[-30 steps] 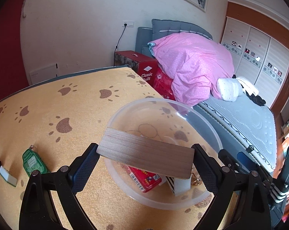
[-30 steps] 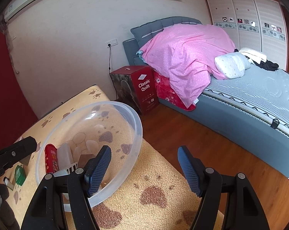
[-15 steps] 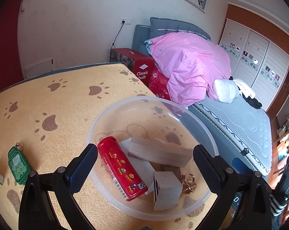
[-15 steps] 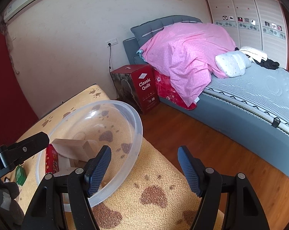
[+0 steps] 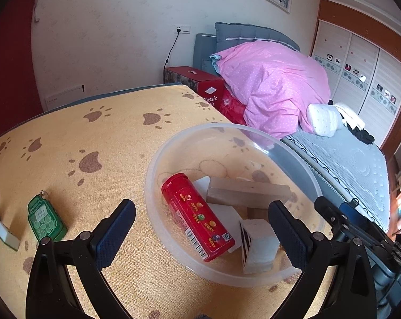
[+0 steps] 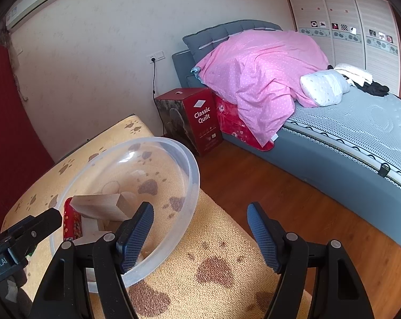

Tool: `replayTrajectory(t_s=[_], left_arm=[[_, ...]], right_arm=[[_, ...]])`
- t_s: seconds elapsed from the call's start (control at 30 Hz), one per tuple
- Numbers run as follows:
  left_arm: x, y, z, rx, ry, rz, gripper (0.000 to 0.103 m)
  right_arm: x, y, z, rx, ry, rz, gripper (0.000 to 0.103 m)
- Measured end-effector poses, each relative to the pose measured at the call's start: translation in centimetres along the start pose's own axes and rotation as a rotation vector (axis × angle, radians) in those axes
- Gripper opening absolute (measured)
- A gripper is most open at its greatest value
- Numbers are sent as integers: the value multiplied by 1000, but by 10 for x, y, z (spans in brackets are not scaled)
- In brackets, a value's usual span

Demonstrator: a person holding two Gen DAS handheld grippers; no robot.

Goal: Organize rigid objects
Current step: 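Open the left tool and withdraw it from the bowl, then move the left tool toward the green-and-white block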

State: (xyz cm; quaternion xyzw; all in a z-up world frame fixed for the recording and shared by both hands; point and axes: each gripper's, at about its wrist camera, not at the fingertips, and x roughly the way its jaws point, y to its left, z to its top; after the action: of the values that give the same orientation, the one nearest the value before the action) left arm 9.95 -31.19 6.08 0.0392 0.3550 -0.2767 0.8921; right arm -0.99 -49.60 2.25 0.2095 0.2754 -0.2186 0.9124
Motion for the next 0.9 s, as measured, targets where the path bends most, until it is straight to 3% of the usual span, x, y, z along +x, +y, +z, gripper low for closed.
replayTrajectory(t_s=[0.43, 0.9], left_arm=[[-11, 6, -15, 29, -12, 49, 100], [-30, 38, -27, -41, -17, 87, 100]], right_arm=[[-2, 2, 0, -11, 1, 16, 79], [-2, 9, -3, -41, 24, 57, 80]])
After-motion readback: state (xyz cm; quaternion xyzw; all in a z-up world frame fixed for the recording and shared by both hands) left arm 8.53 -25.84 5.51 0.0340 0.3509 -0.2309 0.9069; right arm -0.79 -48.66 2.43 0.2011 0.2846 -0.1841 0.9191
